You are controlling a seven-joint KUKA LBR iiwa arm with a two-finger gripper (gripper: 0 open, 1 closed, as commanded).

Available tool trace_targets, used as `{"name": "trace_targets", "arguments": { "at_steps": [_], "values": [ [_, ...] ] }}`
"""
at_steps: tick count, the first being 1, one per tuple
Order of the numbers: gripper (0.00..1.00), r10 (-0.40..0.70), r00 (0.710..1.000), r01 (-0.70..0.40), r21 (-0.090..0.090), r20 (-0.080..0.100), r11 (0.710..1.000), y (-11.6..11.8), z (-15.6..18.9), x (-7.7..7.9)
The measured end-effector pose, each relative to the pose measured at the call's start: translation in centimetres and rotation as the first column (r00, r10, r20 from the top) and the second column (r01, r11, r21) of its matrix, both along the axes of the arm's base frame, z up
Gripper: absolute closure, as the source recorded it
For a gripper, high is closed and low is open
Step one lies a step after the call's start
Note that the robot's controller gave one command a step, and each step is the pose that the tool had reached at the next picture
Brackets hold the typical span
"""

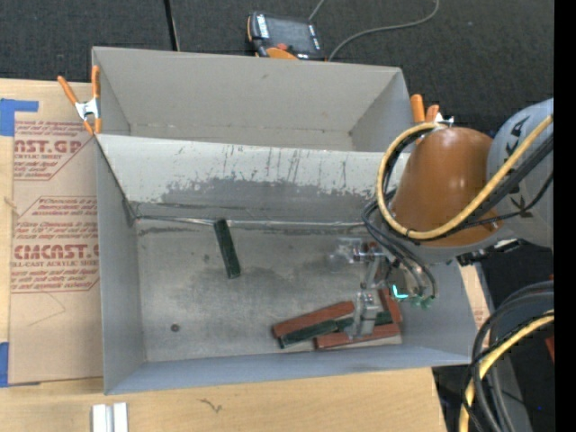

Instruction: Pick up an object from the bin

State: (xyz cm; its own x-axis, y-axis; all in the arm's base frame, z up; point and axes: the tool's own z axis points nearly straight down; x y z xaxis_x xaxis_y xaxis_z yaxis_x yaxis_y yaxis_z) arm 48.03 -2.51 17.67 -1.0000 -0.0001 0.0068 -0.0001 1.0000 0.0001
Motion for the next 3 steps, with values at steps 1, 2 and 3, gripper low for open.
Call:
{"name": "trace_targets", "arguments": {
  "at_steps": [1, 2, 3],
  "values": [
    [0.00, -0.120, 0.993, 0.120, 0.001, 0.008, 0.993, -3.5, -11.0, 0.1],
    [1.00, -0.116, 0.993, 0.116, 0.001, 0.012, 0.993, -3.5, -10.5, 0.3],
    [1.00, -0.033, 0.999, 0.033, -0.003, 0.017, 0.999, -8.1, 3.4, 3.5]
  ]
}}
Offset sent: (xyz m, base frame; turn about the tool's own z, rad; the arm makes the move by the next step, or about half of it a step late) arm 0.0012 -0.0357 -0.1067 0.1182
